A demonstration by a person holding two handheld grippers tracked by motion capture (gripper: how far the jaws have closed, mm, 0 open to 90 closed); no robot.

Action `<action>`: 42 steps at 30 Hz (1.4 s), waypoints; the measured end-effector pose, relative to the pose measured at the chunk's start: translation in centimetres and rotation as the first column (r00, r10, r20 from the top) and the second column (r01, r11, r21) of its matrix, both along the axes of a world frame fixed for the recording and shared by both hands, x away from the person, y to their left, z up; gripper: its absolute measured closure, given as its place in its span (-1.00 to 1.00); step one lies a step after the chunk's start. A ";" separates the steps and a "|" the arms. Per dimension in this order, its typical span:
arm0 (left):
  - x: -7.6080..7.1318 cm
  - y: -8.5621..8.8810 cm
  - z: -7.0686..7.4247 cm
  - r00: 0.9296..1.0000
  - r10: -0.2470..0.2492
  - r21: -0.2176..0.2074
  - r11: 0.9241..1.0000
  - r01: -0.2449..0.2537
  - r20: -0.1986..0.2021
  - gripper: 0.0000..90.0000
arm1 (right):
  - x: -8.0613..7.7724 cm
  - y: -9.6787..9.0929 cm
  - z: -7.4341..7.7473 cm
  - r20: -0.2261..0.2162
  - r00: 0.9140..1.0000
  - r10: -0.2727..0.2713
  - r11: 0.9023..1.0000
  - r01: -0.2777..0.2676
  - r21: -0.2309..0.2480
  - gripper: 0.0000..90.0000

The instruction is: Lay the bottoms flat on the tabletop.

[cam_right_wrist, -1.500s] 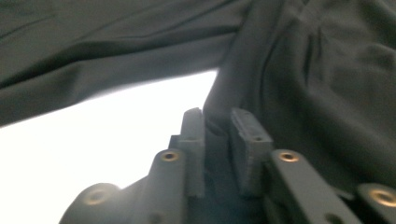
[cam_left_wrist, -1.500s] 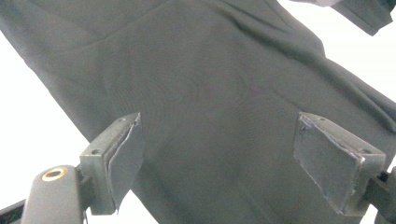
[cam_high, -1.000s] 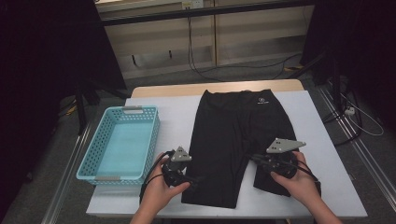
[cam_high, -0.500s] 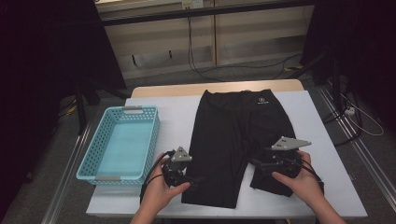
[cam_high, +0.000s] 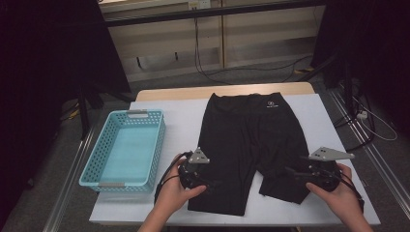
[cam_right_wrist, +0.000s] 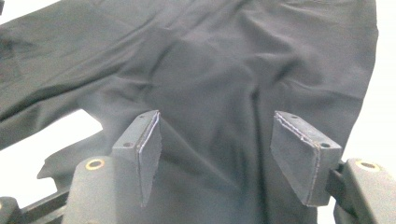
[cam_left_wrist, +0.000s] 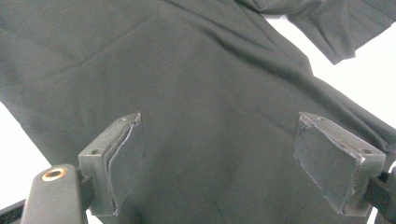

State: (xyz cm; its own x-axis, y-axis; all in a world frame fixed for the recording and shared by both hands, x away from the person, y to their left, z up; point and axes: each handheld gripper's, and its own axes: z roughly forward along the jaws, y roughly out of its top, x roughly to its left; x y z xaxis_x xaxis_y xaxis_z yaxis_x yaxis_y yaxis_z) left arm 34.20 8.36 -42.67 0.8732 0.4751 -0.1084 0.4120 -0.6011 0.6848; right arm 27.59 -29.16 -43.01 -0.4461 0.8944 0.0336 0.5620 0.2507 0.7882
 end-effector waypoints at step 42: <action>-0.7 -2.2 1.3 1.000 -0.026 -0.059 0.998 0.027 0.015 -0.62 | 3.0 -0.1 -2.1 -0.064 0.997 -0.031 0.999 0.029 -0.037 0.46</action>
